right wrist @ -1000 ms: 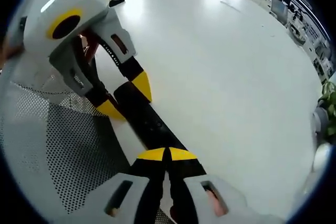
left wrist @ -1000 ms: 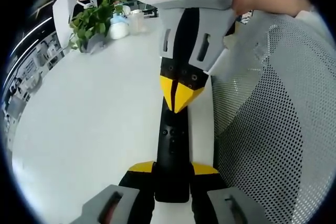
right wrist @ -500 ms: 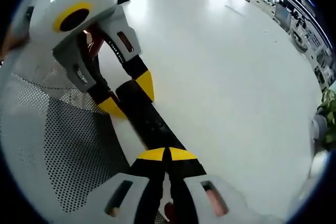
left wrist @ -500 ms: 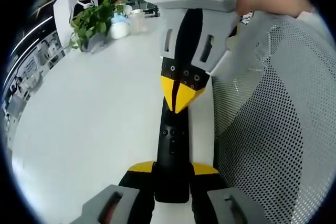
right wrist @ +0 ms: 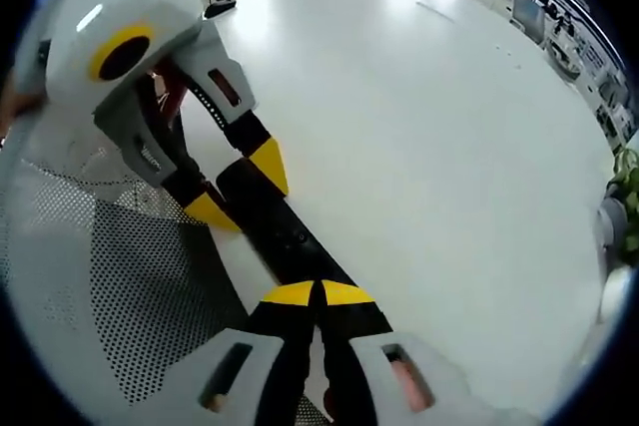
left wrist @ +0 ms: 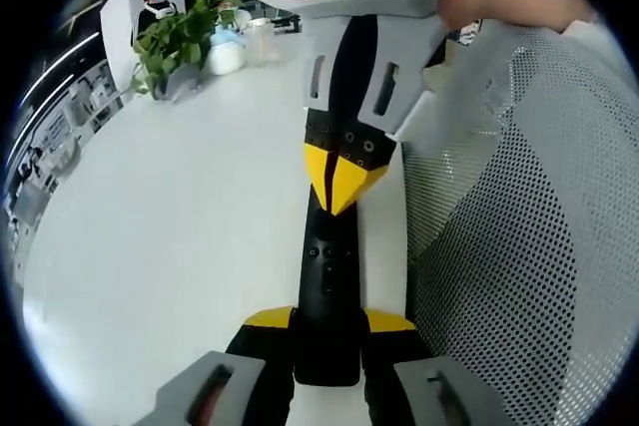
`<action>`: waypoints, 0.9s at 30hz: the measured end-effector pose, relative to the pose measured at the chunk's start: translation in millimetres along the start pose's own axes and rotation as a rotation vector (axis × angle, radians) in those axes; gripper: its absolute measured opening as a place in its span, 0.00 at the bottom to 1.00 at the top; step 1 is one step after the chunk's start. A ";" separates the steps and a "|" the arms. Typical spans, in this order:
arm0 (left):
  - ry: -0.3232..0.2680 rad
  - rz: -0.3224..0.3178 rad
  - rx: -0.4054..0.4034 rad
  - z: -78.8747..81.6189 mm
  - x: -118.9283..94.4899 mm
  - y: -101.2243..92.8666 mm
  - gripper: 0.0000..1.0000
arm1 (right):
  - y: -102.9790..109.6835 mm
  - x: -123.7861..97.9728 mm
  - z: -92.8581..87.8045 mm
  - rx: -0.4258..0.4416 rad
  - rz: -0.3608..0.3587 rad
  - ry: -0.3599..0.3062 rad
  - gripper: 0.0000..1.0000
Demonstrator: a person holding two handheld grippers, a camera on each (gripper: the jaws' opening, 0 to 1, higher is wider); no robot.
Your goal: Press the specified remote control buttons in sequence, fully releasing each button before pressing the next.
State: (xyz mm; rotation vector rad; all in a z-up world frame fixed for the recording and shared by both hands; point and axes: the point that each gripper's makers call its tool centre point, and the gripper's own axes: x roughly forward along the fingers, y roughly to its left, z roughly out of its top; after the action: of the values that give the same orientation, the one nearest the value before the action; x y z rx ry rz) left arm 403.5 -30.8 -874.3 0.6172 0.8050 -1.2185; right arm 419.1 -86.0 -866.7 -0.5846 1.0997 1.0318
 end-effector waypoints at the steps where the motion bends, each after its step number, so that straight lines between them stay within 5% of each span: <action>1: 0.000 0.000 0.001 0.0 0.0 -0.1 0.25 | 0.1 0.0 0.0 0.000 0.000 0.001 0.00; 27: -0.008 -0.001 0.003 0.5 0.0 -0.9 0.24 | -4.3 0.6 4.6 -0.019 -0.018 -0.011 0.00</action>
State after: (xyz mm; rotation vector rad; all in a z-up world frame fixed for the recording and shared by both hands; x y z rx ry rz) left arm 402.7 -31.4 -874.0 0.6138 0.7968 -1.2231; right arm 425.1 -83.9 -865.8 -0.6024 1.0748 1.0297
